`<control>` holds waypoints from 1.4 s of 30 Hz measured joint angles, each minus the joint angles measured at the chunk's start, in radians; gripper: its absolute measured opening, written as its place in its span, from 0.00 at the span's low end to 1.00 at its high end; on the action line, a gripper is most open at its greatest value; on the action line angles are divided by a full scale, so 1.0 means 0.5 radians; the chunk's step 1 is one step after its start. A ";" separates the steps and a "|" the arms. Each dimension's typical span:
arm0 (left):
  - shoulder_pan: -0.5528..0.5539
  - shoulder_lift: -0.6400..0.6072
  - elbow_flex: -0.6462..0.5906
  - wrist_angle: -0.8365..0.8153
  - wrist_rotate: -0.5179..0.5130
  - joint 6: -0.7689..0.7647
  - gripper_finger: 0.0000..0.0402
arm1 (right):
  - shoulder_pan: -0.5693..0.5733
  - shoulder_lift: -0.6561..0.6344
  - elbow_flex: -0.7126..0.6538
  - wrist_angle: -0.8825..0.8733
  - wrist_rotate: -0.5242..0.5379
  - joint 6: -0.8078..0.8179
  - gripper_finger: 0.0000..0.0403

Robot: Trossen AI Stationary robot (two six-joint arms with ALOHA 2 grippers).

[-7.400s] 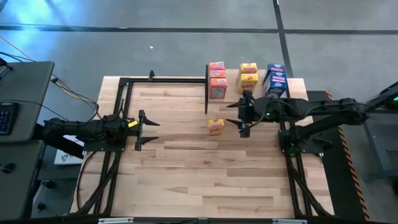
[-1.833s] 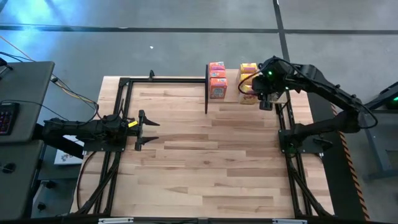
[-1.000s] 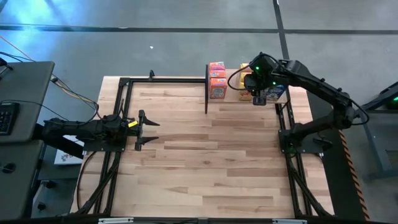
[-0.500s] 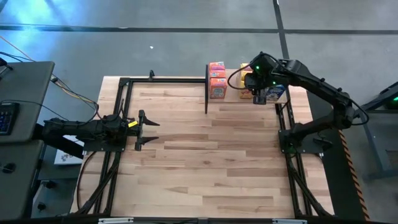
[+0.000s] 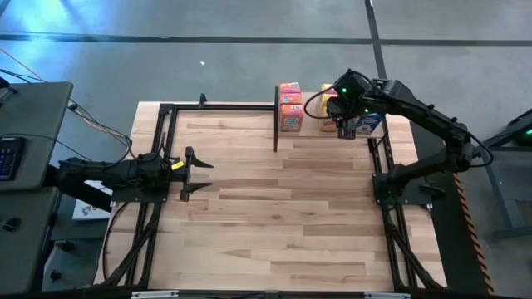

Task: Stack cereal on shelf
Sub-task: Put the yellow cereal box on the shelf aligned with the yellow cereal boxes, then return to Home Position

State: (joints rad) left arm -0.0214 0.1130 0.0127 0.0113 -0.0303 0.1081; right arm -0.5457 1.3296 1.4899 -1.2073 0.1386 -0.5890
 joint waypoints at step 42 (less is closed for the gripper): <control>0.000 0.000 -0.001 0.001 0.000 0.000 0.67 | 0.412 -0.604 -0.079 0.184 -0.352 0.552 0.62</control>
State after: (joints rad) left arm -0.0215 0.1131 0.0124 0.0116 -0.0303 0.1081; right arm -0.3399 1.0278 1.4502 -1.1154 -0.0376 -0.3132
